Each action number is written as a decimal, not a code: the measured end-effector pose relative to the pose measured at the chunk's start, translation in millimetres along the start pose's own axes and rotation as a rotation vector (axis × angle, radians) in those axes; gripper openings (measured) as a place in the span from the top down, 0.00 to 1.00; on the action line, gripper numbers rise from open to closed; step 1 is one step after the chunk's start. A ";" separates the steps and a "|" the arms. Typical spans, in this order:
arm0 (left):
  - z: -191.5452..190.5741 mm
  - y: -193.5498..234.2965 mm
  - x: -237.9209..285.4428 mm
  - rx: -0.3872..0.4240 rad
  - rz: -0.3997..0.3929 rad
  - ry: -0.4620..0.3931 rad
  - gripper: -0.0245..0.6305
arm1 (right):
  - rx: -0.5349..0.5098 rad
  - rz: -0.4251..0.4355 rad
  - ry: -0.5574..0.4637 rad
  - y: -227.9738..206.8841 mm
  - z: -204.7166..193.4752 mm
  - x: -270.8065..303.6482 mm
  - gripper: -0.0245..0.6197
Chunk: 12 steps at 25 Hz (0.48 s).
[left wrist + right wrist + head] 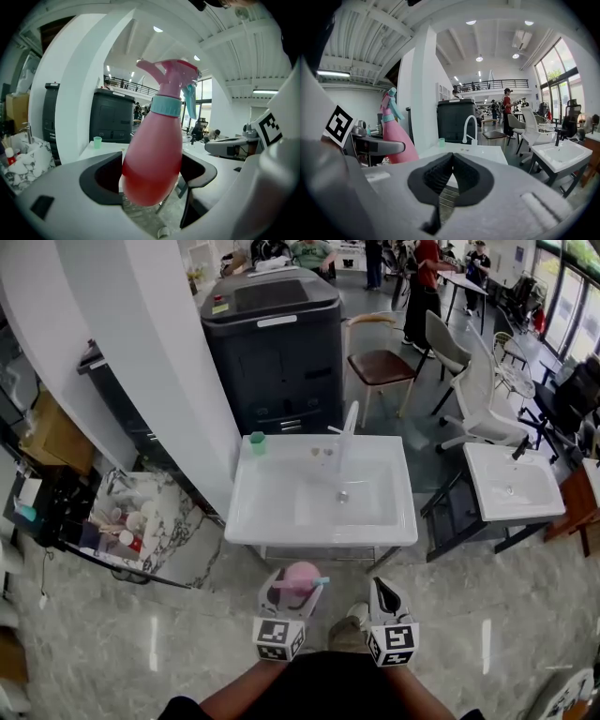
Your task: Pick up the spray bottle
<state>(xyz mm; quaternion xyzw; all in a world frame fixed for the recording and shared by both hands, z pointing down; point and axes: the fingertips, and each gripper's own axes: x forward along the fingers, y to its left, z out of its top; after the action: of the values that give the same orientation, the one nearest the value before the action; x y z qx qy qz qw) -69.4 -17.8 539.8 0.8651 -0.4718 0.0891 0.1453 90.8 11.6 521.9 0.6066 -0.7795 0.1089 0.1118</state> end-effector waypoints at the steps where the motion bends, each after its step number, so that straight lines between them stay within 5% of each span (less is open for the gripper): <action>1: -0.4 0.4 -1.1 0.005 -0.003 0.002 0.37 | 0.001 -0.007 -0.005 0.4 0.7 -1.2 0.97; 12: -12.3 4.2 -19.2 0.002 -0.018 0.010 0.37 | 0.011 -0.028 -0.011 16.9 -6.0 -9.6 0.97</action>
<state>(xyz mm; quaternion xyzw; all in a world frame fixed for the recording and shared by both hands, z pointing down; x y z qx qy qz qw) -83.5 -0.6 546.5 0.8689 -0.4633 0.0930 0.1475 76.9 26.4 524.1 0.6187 -0.7709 0.1080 0.1057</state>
